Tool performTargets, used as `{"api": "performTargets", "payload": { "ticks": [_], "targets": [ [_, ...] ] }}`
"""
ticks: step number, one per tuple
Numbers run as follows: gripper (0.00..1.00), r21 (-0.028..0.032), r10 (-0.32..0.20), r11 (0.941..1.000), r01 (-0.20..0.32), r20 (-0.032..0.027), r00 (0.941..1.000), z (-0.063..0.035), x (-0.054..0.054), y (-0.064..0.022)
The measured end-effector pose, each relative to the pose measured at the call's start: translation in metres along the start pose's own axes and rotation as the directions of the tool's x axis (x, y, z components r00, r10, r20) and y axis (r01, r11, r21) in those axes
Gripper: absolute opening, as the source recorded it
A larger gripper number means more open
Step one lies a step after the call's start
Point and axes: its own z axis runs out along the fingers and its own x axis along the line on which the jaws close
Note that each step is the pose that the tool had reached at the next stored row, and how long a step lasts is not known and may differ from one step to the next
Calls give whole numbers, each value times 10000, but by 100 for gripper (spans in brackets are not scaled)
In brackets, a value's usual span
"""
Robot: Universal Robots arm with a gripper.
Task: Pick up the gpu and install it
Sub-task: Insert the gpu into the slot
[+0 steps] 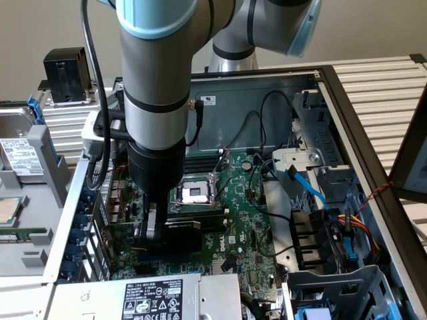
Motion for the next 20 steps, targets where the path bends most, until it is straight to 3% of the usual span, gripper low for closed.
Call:
{"api": "performTargets", "payload": {
  "ticks": [20],
  "targets": [
    [29,-3,26,10000,-26,-63,10000,11,-17,-6]
  ]
}}
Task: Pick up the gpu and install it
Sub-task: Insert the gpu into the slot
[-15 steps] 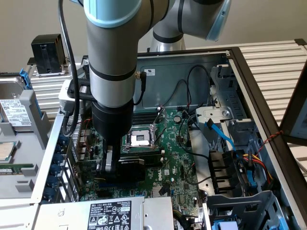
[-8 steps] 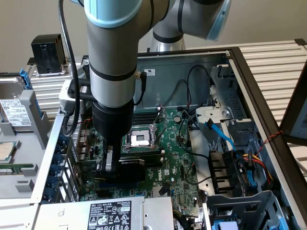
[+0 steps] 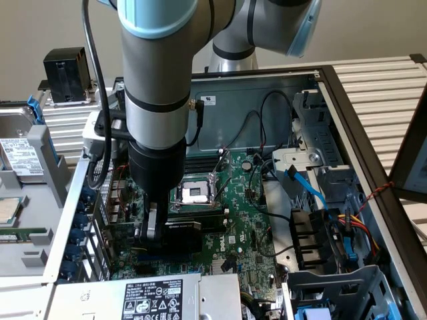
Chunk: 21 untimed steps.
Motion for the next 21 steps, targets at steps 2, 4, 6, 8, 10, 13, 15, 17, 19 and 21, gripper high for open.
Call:
{"api": "performTargets", "payload": {
  "ticks": [2,4,6,8,10,13,15,17,19,21],
  "targets": [
    [29,-3,3,10000,-3,-13,10000,0,-4,0],
    [29,-7,5,10000,-5,-24,10000,1,-6,1],
    [29,-10,6,10000,-6,-37,10000,1,-6,1],
    [29,-14,9,10000,-9,-49,10000,2,-7,1],
    [29,-16,10,10000,-10,-60,10000,3,-9,1],
    [29,-18,12,10000,-12,-71,10000,4,-10,1],
    [29,-17,13,10000,-13,-77,10000,5,-12,1],
    [29,-17,14,10000,-14,-83,10000,7,-13,1],
    [29,-16,15,10000,-15,-90,10000,8,-14,1],
    [29,-16,15,10000,-15,-93,10000,9,-15,2]
  ]
}}
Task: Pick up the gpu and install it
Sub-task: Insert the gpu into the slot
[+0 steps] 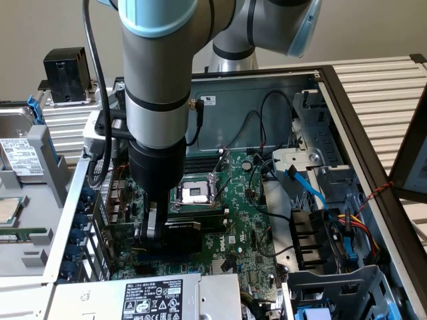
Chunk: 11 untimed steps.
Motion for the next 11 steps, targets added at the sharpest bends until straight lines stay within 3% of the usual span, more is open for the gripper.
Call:
{"api": "performTargets", "payload": {
  "ticks": [11],
  "targets": [
    [29,0,2,10000,-2,-14,10000,3,0,5]
  ]
}}
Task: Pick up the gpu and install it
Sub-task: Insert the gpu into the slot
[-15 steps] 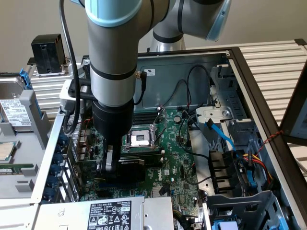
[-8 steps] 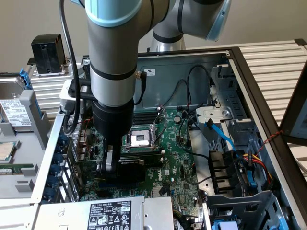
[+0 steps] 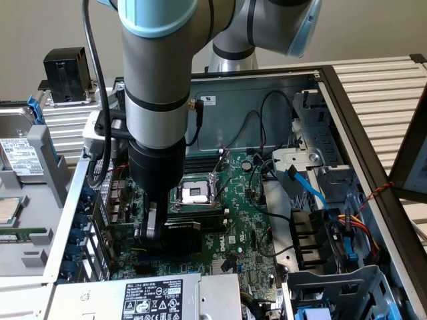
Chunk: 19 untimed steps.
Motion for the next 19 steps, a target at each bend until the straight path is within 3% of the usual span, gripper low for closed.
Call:
{"api": "performTargets", "payload": {
  "ticks": [19],
  "targets": [
    [29,4,7,10000,-7,-44,10000,22,-5,-2]
  ]
}}
